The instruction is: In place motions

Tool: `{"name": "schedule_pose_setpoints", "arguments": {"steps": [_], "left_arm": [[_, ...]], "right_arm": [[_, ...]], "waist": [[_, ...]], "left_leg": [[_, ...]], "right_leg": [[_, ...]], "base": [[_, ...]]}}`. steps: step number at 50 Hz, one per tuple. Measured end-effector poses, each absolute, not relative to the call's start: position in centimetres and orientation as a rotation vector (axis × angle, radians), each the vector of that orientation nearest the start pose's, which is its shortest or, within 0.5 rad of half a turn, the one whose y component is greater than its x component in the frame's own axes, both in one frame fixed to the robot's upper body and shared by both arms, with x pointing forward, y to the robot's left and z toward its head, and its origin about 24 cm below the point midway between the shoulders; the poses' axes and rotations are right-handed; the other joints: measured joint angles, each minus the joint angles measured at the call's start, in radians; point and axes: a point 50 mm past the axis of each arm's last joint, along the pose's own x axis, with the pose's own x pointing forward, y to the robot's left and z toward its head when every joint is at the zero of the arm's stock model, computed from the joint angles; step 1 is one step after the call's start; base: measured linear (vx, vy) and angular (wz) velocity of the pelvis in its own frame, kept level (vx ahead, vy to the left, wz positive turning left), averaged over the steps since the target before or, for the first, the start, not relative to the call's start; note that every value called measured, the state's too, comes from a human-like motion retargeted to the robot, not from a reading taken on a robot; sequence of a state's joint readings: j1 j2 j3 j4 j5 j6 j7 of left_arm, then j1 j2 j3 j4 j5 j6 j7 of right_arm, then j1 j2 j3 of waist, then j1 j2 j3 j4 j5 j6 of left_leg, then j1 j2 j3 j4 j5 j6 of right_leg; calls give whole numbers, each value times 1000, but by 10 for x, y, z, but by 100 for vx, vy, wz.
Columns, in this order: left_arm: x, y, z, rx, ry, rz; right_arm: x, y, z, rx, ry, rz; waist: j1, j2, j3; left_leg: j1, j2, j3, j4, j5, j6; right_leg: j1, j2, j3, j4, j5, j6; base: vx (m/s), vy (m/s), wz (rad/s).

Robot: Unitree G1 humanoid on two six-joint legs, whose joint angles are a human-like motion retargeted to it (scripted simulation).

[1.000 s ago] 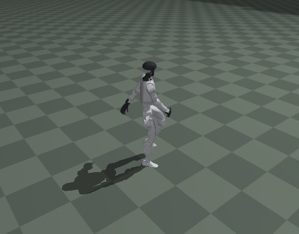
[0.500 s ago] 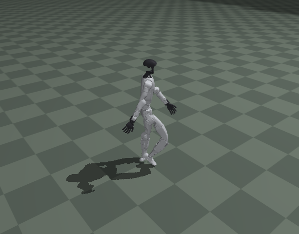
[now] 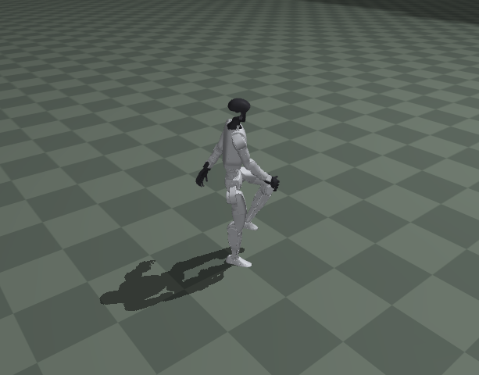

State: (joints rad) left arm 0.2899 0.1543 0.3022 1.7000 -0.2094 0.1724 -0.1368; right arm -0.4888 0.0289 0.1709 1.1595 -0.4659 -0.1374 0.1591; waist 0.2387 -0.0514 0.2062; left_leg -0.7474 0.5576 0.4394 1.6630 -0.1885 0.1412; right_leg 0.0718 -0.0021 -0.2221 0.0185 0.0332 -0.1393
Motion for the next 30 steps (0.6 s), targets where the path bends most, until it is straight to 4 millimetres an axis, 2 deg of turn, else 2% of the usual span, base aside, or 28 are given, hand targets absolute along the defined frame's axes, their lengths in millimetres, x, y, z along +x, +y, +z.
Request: {"name": "schedule_pose_setpoints", "arguments": {"steps": [2,4,6,8,10,12,13,15,17,18,19,20,22,23,24,25,27,28,30], "left_arm": [[-171,186,-137,-496,2056,539],[-190,188,-127,-483,2112,563],[-200,188,-122,-479,2140,617],[-196,189,-124,-472,2121,660],[-181,192,-131,-461,2078,650],[-155,198,-143,-424,2013,577],[-142,201,-148,-400,1983,538],[-112,204,-157,-333,1920,461],[-74,205,-167,-218,1835,393],[-52,204,-171,-156,1777,360],[-28,201,-174,-109,1711,326],[-3,196,-176,-69,1640,293],[83,180,-173,-87,1409,186],[131,173,-162,-97,1267,134],[176,168,-146,-97,1125,80],[218,163,-126,-90,982,23],[294,156,-70,-28,721,-83],[319,158,-45,10,619,-93],[342,163,-16,64,493,-68]], "right_arm": [[309,-73,-32,-548,358,632],[324,-65,-5,-525,247,670],[331,-57,12,-514,168,705],[332,-54,18,-530,128,730],[328,-58,10,-547,151,716],[309,-71,-21,-525,269,676],[295,-78,-40,-508,345,664],[254,-97,-84,-495,536,646],[194,-120,-129,-517,778,618],[157,-134,-149,-529,915,596],[118,-148,-164,-535,1064,556],[76,-163,-175,-541,1218,510],[26,-198,-179,-546,1471,332],[8,-211,-177,-531,1563,220],[-11,-225,-173,-507,1642,106],[-32,-239,-167,-481,1711,-14],[-65,-260,-156,-387,1820,-196],[-80,-264,-152,-368,1872,-248],[-104,-271,-143,-402,1933,-326]], "waist": [[78,-26,22],[115,-54,21],[117,-67,10],[78,-53,-9],[34,-24,-39],[-35,5,-94],[-74,10,-119],[-141,-6,-146],[-189,-24,-149],[-211,-21,-153],[-234,-9,-161],[-257,7,-172],[-398,63,-154],[-428,61,-132],[-455,75,-109],[-481,97,-84],[-534,106,-11],[-583,111,13],[-641,133,35]], "left_leg": [[-103,-9,27,93,-46,15],[-144,-29,72,108,-63,13],[-147,-31,100,94,-70,-2],[-126,-29,87,64,-65,-12],[-84,-23,56,17,-52,-28],[24,-71,22,-127,-15,-63],[98,-121,16,-230,9,-77],[304,-260,34,-510,73,-95],[541,-452,-26,-898,125,-160],[652,-545,-95,-1109,73,-215],[757,-562,-26,-1291,16,-216],[859,-541,113,-1460,-44,-190],[869,-502,33,-1590,-15,-187],[842,-492,27,-1592,-19,-192],[822,-488,19,-1599,-18,-179],[805,-488,11,-1608,-14,-158],[801,-490,-19,-1622,-3,-146],[792,-483,-49,-1621,-2,-141],[776,-455,-87,-1609,-2,-136]], "right_leg": [[-21,-28,43,7,8,-11],[-49,-51,64,18,15,-19],[-64,-57,65,22,16,-21],[-52,-40,28,10,12,-16],[-37,-6,-18,-9,6,-9],[-31,24,-90,-19,-15,-2],[-28,26,-127,-16,-30,3],[-8,-4,-181,14,-68,17],[32,-33,-211,64,-98,38],[45,-26,-224,96,-102,44],[41,-16,-242,149,-65,49],[29,-4,-263,214,-8,54],[-164,-86,-345,587,207,56],[-298,-142,-280,788,276,44],[-426,-141,-223,953,269,20],[-549,-114,-169,1098,224,-10],[-705,-240,-220,1343,130,-91],[-765,-278,-239,1409,117,-108],[-850,-277,-241,1472,101,-113]], "base": [[-8,-4,-103],[6,0,-51],[1,0,11],[1,-1,82],[6,1,120],[19,7,173],[29,8,179],[37,10,141],[43,12,73],[48,12,41],[53,15,23],[26,19,83],[-23,21,128],[-49,23,58],[-54,27,14],[-54,32,34],[-48,28,82],[-27,13,113],[4,-3,72]]}}
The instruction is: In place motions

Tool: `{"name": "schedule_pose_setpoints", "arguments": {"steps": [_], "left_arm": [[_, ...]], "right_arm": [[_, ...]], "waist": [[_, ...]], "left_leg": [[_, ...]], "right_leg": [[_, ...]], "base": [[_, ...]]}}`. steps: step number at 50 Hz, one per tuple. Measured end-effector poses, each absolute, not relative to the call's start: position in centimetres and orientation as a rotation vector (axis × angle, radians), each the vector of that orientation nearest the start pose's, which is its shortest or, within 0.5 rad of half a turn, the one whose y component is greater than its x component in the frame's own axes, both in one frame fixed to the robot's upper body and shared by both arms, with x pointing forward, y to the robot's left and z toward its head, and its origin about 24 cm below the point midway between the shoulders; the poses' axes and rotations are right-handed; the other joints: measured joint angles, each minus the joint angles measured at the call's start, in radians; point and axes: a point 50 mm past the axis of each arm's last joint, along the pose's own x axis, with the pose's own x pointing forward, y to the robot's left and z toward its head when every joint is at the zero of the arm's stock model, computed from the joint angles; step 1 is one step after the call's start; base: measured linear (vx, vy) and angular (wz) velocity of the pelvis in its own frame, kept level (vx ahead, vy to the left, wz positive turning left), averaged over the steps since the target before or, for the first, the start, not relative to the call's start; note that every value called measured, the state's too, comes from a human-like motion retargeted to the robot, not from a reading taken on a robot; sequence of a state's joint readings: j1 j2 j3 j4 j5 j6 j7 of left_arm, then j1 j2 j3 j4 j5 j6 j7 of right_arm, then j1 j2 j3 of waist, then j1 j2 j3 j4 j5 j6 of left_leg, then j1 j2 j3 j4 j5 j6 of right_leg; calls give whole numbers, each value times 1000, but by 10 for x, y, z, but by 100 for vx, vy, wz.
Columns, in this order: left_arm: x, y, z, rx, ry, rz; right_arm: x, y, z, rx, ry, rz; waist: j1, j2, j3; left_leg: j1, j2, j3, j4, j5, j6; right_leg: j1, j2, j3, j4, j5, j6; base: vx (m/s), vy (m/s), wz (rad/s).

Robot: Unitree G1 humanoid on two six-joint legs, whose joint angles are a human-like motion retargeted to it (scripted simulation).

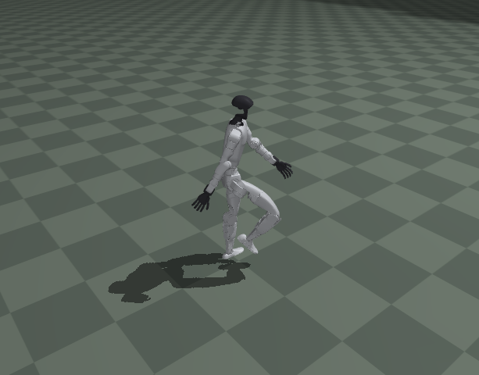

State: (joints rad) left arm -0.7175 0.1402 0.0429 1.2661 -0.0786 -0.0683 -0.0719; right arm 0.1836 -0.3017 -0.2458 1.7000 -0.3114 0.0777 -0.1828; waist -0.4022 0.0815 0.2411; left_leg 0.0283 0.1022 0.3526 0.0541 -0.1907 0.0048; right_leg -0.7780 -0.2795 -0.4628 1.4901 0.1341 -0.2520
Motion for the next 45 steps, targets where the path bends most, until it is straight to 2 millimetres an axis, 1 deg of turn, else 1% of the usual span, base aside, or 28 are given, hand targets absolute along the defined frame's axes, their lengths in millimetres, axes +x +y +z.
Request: {"name": "schedule_pose_setpoints", "arguments": {"steps": [2,4,6,8,10,11,12,13,15,16,17,18,20,21,23,26,28,30,32,34,35,36,38,40,41,42,43,45], "left_arm": [[347,151,-6,102,395,-15],[346,143,-6,116,372,-21],[341,140,-14,128,409,-66],[324,138,-36,118,503,-107],[290,141,-71,88,631,-104],[265,145,-93,74,715,-85],[234,149,-114,62,809,-56],[195,156,-137,56,924,-8],[108,172,-168,37,1181,187],[71,179,-174,-7,1313,290],[34,183,-177,-57,1438,374],[-2,187,-178,-117,1550,428],[-65,185,-172,-228,1745,496],[-87,185,-168,-267,1814,512],[-120,181,-159,-328,1908,553],[-158,176,-146,-394,1975,661],[-194,174,-129,-457,2044,819],[-216,175,-116,-490,2083,966],[-213,182,-117,-497,2045,1027],[-191,196,-128,-466,1967,1017],[-179,202,-133,-444,1937,982],[-166,208,-138,-418,1912,927],[-139,215,-148,-361,1867,810],[-110,218,-157,-285,1823,695],[-91,218,-162,-238,1786,645],[-71,218,-166,-192,1741,595],[-47,217,-170,-145,1684,545],[-6,209,-175,-88,1586,447]], "right_arm": [[-147,-273,-128,-466,1995,-428],[-175,-264,-119,-446,2029,-478],[-183,-255,-118,-408,2051,-480],[-185,-249,-119,-390,2077,-452],[-180,-246,-122,-402,2086,-385],[-174,-245,-125,-419,2080,-333],[-166,-243,-129,-435,2070,-277],[-155,-239,-135,-449,2051,-216],[-122,-232,-149,-486,1981,-97],[-90,-227,-159,-485,1914,-21],[-56,-222,-167,-486,1841,54],[-17,-216,-172,-482,1758,130],[66,-198,-172,-509,1561,309],[114,-186,-165,-536,1428,392],[202,-153,-135,-618,1107,506],[288,-114,-71,-693,669,598],[325,-84,-17,-685,379,673],[337,-64,18,-635,192,712],[342,-53,40,-609,77,720],[343,-46,52,-579,5,707],[341,-46,50,-563,4,699],[335,-48,39,-546,36,704],[314,-55,4,-528,148,725],[277,-72,-47,-545,333,754],[249,-84,-76,-565,458,762],[218,-96,-103,-586,590,768],[183,-111,-129,-611,737,764],[120,-142,-160,-664,990,730]], "waist": [[27,18,-37],[63,14,-76],[100,-20,-76],[167,-41,-86],[221,-49,-124],[237,-55,-146],[247,-61,-167],[244,-68,-183],[263,-92,-190],[289,-111,-188],[324,-118,-183],[377,-104,-173],[432,-84,-128],[470,-86,-92],[560,-89,-12],[660,-136,44],[714,-189,30],[727,-217,-18],[701,-211,-47],[640,-173,-83],[607,-155,-102],[570,-144,-131],[505,-149,-193],[476,-180,-244],[464,-180,-247],[445,-177,-249],[413,-171,-249],[369,-131,-249]], "left_leg": [[-12,24,17,9,7,3],[-17,23,20,14,2,3],[12,0,37,8,-6,-1],[53,-22,87,-11,-12,-9],[74,-33,127,-11,-26,-27],[77,-37,139,6,-40,-37],[75,-40,143,33,-55,-46],[62,-41,132,82,-73,-53],[24,-38,146,265,-45,-49],[-73,18,159,488,62,-47],[-186,83,158,710,152,-35],[-330,165,128,929,211,-3],[-551,195,14,1208,188,44],[-621,297,38,1337,146,61],[-749,472,75,1562,51,116],[-910,482,95,1722,-35,177],[-960,466,161,1748,-73,197],[-970,458,192,1729,-75,177],[-954,466,170,1702,-61,158],[-896,467,109,1636,-35,126],[-855,454,82,1587,-18,107],[-781,416,79,1493,8,86],[-590,303,119,1239,70,34],[-365,139,173,888,150,-38],[-254,38,125,668,175,-91],[-143,-40,108,469,141,-122],[-31,-70,151,314,-12,-109],[49,-74,156,125,-73,-53]], "right_leg": [[-55,27,4,9,-44,-3],[-24,21,-17,-34,-59,10],[61,37,5,-111,-35,44],[183,90,48,-243,-3,72],[350,146,72,-466,41,95],[447,178,92,-622,88,109],[550,215,124,-792,106,134],[663,263,178,-991,65,182],[869,255,-15,-1263,-189,144],[879,238,16,-1325,-227,146],[878,235,50,-1375,-240,149],[853,258,88,-1399,-200,153],[824,262,137,-1399,-157,166],[816,275,145,-1398,-145,146],[817,292,197,-1402,-127,121],[797,266,277,-1408,-104,99],[770,240,322,-1404,-95,80],[750,221,326,-1395,-103,77],[755,230,300,-1402,-113,83],[788,274,236,-1438,-121,92],[803,293,202,-1455,-125,97],[808,298,170,-1462,-133,109],[808,273,122,-1454,-157,135],[807,217,111,-1411,-196,165],[821,212,100,-1375,-219,174],[830,209,85,-1330,-232,182],[830,211,62,-1269,-226,189],[808,224,23,-1141,-99,206]], "base": [[39,-20,-21],[18,-22,-6],[-7,-10,-35],[7,-4,-108],[24,-5,-96],[28,-6,-51],[28,-6,1],[22,-6,20],[4,-10,-16],[-17,-12,-89],[-29,-15,-137],[-30,-21,-131],[-32,-26,-96],[-44,-21,-104],[-54,-17,-152],[-26,-9,-133],[34,-1,-94],[40,8,-1],[10,2,70],[3,2,136],[14,9,163],[24,11,165],[42,17,135],[53,23,56],[49,13,33],[50,10,57],[53,18,71],[33,24,99]]}}
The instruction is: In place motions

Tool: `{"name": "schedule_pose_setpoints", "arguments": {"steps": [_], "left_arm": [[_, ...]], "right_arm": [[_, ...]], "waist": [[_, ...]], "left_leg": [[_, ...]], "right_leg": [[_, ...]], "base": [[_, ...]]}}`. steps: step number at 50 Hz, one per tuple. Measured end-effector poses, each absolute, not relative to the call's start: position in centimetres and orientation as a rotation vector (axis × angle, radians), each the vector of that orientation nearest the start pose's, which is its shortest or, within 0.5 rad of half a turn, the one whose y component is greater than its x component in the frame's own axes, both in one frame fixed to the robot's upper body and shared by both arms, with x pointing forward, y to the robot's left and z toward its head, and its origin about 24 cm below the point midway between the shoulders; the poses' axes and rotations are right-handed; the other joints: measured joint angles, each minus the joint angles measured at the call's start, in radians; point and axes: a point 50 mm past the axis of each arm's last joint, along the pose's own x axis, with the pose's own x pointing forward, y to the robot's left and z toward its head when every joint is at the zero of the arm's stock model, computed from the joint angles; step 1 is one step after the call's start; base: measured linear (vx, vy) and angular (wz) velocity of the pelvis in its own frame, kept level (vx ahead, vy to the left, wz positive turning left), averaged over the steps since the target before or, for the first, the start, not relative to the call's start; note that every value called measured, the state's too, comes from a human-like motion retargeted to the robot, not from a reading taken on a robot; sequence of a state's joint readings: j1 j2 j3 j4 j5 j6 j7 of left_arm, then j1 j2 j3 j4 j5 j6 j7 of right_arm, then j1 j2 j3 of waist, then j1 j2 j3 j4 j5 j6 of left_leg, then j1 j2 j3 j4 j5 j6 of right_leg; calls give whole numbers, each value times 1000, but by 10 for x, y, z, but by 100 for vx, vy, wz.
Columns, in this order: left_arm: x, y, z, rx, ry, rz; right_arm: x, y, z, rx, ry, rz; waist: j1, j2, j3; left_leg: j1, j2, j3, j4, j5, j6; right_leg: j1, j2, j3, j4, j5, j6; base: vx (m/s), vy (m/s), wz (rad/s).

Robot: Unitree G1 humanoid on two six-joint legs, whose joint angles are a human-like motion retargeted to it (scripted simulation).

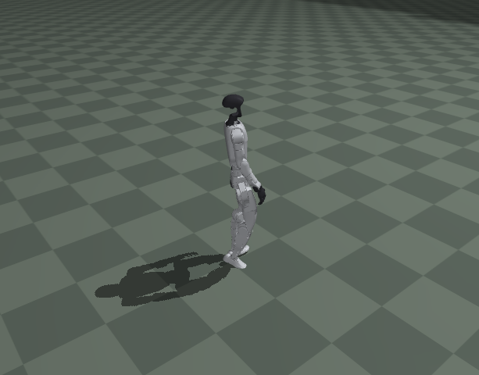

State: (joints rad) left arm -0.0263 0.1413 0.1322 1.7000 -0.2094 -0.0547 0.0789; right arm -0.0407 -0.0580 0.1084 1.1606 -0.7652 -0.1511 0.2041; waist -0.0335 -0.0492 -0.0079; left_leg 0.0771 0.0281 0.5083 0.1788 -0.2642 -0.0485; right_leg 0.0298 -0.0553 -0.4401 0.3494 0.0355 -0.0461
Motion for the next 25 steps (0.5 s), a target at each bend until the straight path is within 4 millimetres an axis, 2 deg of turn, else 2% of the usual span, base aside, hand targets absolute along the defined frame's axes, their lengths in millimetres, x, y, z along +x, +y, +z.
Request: {"name": "schedule_pose_setpoints", "arguments": {"steps": [1,2,3,4,5,6,7,8,9,11,13,15,18,21,22,25], "left_arm": [[49,200,-174,-90,1468,340],[96,191,-168,-88,1358,249],[129,186,-161,-89,1266,189],[170,180,-148,-88,1143,123],[211,173,-129,-84,1005,54],[257,167,-100,-48,844,1],[292,163,-71,-9,703,-35],[312,163,-50,34,603,-38],[324,165,-36,70,531,-28],[333,168,-19,132,415,16],[333,167,-14,156,343,47],[331,167,-14,162,317,43],[318,172,-34,167,412,12],[289,177,-68,159,592,22],[271,179,-85,149,680,36],[189,179,-139,85,1018,69]], "right_arm": [[81,-172,-173,-725,1198,658],[46,-196,-178,-770,1374,594],[22,-209,-177,-778,1501,533],[-4,-226,-173,-771,1644,443],[-33,-244,-165,-756,1795,336],[-63,-259,-155,-712,1924,218],[-89,-270,-146,-678,2018,110],[-106,-275,-140,-668,2048,28],[-118,-277,-136,-668,2053,-32],[-142,-281,-126,-658,2051,-141],[-164,-282,-117,-618,2076,-232],[-168,-278,-117,-562,2079,-266],[-146,-271,-129,-532,2032,-200],[-117,-261,-143,-553,1971,-67],[-103,-254,-150,-557,1944,-4],[-54,-226,-167,-546,1843,191]], "waist": [[-86,36,16],[-155,67,37],[-193,87,69],[-204,101,98],[-200,111,127],[-239,131,168],[-277,143,202],[-313,143,223],[-337,139,229],[-355,142,205],[-341,157,150],[-324,144,123],[-278,98,113],[-215,78,83],[-187,71,70],[-132,39,28]], "left_leg": [[-24,34,-62,-23,15,-3],[-47,64,-113,-33,26,-4],[-72,85,-143,-16,30,-1],[-93,95,-142,-3,32,6],[-112,99,-125,8,31,16],[-126,106,-157,16,36,23],[-134,110,-185,18,43,29],[-130,104,-203,11,55,35],[-126,102,-211,2,66,36],[-124,116,-207,-12,84,27],[-134,138,-192,-23,95,13],[-127,131,-174,-38,97,7],[-84,98,-111,-64,93,-6],[-57,81,-45,-79,84,-22],[-48,73,-22,-78,75,-27],[-28,35,4,-49,44,-33]], "right_leg": [[-143,-78,-24,267,125,15],[-264,-114,-16,477,215,22],[-343,-64,53,571,236,9],[-429,-55,91,696,222,3],[-518,-67,113,835,191,-1],[-594,-153,52,982,155,-53],[-659,-222,8,1104,120,-94],[-704,-259,-3,1176,88,-115],[-739,-276,-8,1221,66,-128],[-807,-257,-13,1260,38,-139],[-845,-216,-25,1245,22,-136],[-826,-197,-36,1198,10,-132],[-708,-138,-14,1037,29,-100],[-550,-24,35,768,78,-56],[-469,19,58,632,99,-40],[-183,87,91,172,166,-4]], "base": [[-17,23,181],[-39,20,208],[-36,22,108],[-40,27,4],[-48,35,13],[-43,35,65],[-25,27,131],[-5,15,100],[12,5,64],[34,-14,-4],[38,-24,-46],[10,-15,-49],[-4,-4,-90],[2,1,-108],[8,-2,-105],[18,-7,-40]]}}
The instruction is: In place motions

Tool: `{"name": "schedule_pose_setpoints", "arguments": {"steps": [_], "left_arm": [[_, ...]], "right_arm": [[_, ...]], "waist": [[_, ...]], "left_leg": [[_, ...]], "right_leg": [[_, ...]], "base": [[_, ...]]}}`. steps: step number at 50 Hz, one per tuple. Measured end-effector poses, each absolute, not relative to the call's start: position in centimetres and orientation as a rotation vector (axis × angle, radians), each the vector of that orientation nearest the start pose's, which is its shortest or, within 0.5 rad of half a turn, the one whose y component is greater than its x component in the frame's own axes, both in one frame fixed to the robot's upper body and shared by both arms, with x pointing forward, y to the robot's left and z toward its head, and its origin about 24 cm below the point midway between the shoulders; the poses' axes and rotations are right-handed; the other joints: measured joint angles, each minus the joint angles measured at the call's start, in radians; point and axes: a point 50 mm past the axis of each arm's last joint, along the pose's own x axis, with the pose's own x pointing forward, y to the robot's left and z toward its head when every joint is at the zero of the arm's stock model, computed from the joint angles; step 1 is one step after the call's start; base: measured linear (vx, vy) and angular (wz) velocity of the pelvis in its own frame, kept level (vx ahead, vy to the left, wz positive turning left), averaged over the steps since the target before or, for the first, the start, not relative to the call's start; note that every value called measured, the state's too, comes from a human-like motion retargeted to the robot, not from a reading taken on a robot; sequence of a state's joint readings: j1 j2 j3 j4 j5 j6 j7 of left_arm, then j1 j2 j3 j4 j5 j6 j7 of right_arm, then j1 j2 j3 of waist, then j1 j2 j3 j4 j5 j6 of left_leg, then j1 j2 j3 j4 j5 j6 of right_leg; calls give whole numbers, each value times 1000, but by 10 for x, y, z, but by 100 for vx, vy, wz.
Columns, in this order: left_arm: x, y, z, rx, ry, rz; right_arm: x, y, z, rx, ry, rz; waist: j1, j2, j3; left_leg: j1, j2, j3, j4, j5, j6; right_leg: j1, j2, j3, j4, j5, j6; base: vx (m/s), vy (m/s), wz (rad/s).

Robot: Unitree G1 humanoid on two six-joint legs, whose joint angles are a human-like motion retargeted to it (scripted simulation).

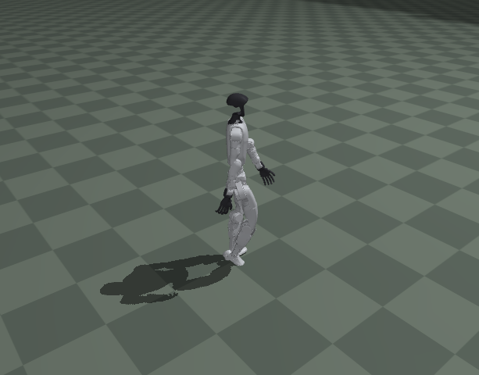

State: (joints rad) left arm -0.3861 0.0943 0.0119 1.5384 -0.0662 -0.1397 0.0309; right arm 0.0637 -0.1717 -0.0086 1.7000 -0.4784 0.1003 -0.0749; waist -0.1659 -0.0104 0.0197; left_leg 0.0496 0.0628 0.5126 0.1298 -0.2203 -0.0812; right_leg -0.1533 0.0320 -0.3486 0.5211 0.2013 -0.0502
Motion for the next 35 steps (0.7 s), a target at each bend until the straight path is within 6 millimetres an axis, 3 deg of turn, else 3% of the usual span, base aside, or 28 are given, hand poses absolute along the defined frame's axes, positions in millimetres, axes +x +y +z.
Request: {"name": "schedule_pose_setpoints", "arguments": {"steps": [2,3,5,7,9,10,12,15,17,20,22,25,27,29,30,32,33,35], "left_arm": [[112,181,-166,-15,1287,104],[73,182,-174,-80,1407,139],[14,183,-179,-217,1556,225],[-23,186,-177,-305,1640,319],[-58,187,-173,-370,1725,391],[-74,188,-170,-395,1765,415],[-125,188,-156,-422,1921,441],[-193,198,-125,-335,2140,500],[-227,199,-104,-307,2241,581],[-245,188,-94,-381,2272,710],[-241,181,-97,-428,2240,768],[-221,178,-112,-458,2164,759],[-194,183,-127,-434,2098,661],[-166,186,-141,-386,2034,581],[-153,187,-146,-356,2006,556],[-113,192,-160,-331,1894,507],[-87,193,-166,-334,1819,463],[-24,192,-175,-353,1670,354]], "right_arm": [[-9,-204,-175,-553,1723,317],[16,-190,-177,-561,1648,382],[89,-158,-173,-575,1432,483],[179,-125,-146,-526,1123,522],[251,-97,-100,-450,817,560],[278,-87,-75,-420,686,572],[330,-68,-5,-373,358,542],[366,-66,81,-331,18,513],[373,-66,116,-343,-111,533],[373,-62,145,-431,-237,599],[368,-64,136,-508,-232,622],[352,-78,88,-602,-128,619],[325,-97,26,-640,59,627],[276,-118,-47,-699,328,672],[241,-130,-82,-735,481,705],[157,-162,-139,-809,854,722],[110,-179,-159,-852,1058,696],[38,-207,-174,-892,1373,610]], "waist": [[26,-21,-24],[45,-37,-30],[99,-71,-16],[185,-33,84],[232,-26,181],[267,-28,215],[383,-62,292],[604,-154,371],[655,-191,394],[648,-195,399],[609,-164,349],[494,-94,222],[390,-84,137],[326,-104,68],[306,-112,38],[227,-68,-16],[174,-51,-34],[20,-27,-45]], "left_leg": [[-3,-15,22,81,8,-6],[-5,-17,51,149,53,-18],[-142,67,83,502,234,-48],[-399,237,1,930,362,57],[-607,261,-132,1206,289,129],[-677,326,-124,1329,230,161],[-804,460,-32,1526,128,276],[-971,439,79,1649,13,315],[-1014,404,136,1650,-38,332],[-966,403,174,1648,-83,337],[-913,436,124,1663,-74,301],[-779,432,9,1577,-1,204],[-548,298,38,1287,47,165],[-311,133,77,913,105,119],[-199,40,78,705,146,100],[-24,-84,-14,313,115,13],[62,-93,47,155,12,26],[96,-73,-3,2,-5,57]], "right_leg": [[159,0,-82,-238,-236,-17],[192,-1,-86,-320,-293,-52],[203,-40,-14,-401,-293,-44],[189,-21,50,-388,-261,-30],[205,-17,34,-406,-222,-45],[208,-2,44,-417,-207,-64],[221,-25,92,-412,-190,-75],[173,-115,229,-381,-149,-78],[145,-158,255,-353,-135,-79],[149,-172,252,-334,-128,-77],[177,-127,223,-369,-112,-70],[218,-36,143,-444,-94,-52],[225,-33,73,-460,-117,-40],[227,-61,57,-440,-161,-32],[234,-73,57,-423,-187,-26],[245,-17,3,-388,-211,-26],[249,4,-44,-359,-204,-23],[214,17,-200,-266,-72,-18]], "base": [[21,-8,-50],[-1,-9,-107],[-36,-10,-144],[-63,-19,-104],[-55,-22,-42],[-32,-27,-82],[-21,-26,-155],[1,-9,-194],[17,2,-63],[6,5,-2],[6,7,53],[12,17,130],[29,20,167],[41,15,74],[49,12,49],[49,10,107],[35,13,199],[-9,16,265]]}}
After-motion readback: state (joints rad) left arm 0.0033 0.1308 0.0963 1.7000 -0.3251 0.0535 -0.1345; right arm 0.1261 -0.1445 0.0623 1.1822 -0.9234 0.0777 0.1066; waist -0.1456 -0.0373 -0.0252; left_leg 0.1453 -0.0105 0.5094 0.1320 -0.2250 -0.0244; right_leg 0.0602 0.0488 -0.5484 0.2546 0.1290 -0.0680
